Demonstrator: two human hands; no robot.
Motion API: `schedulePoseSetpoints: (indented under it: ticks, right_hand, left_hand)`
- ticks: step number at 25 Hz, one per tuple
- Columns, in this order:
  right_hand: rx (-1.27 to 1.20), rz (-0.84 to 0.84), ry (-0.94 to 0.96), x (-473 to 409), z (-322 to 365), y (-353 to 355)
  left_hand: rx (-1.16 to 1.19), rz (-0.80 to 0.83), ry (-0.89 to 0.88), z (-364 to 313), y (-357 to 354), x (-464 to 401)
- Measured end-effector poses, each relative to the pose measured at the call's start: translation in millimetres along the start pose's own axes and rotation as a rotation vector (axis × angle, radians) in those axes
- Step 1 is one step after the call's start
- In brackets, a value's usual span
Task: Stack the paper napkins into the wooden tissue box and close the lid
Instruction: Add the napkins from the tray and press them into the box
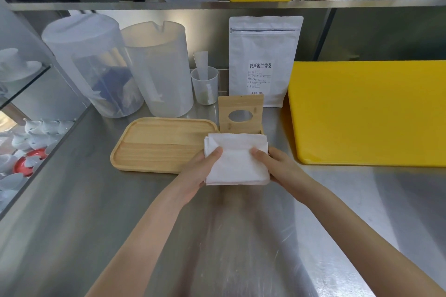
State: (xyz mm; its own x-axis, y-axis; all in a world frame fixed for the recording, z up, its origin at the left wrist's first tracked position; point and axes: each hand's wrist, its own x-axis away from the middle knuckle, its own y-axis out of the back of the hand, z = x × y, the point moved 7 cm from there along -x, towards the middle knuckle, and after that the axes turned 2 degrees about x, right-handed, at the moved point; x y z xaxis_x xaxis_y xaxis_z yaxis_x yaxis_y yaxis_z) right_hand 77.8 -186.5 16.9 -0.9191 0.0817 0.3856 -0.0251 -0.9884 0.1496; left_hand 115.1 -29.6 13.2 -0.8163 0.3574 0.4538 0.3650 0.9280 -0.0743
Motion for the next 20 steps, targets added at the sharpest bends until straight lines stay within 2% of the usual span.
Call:
schedulePoseSetpoints:
  ticks: [5, 9, 14, 20]
  right_hand:
    - [0.092, -0.067, -0.027, -25, 5, 21]
    - [0.256, -0.171, -0.061, -51, 16, 37]
    - [0.514, -0.209, -0.066, -70, 18, 44]
    - [0.635, -0.224, -0.038, -74, 11, 40]
  left_hand:
    - [-0.101, -0.044, -0.014, -11, -1, -27]
    - [-0.172, -0.104, 0.006, -22, -5, -50]
    - [-0.269, -0.168, -0.023, -29, -8, -65]
    - [-0.360, -0.217, -0.015, -20, 0, -71]
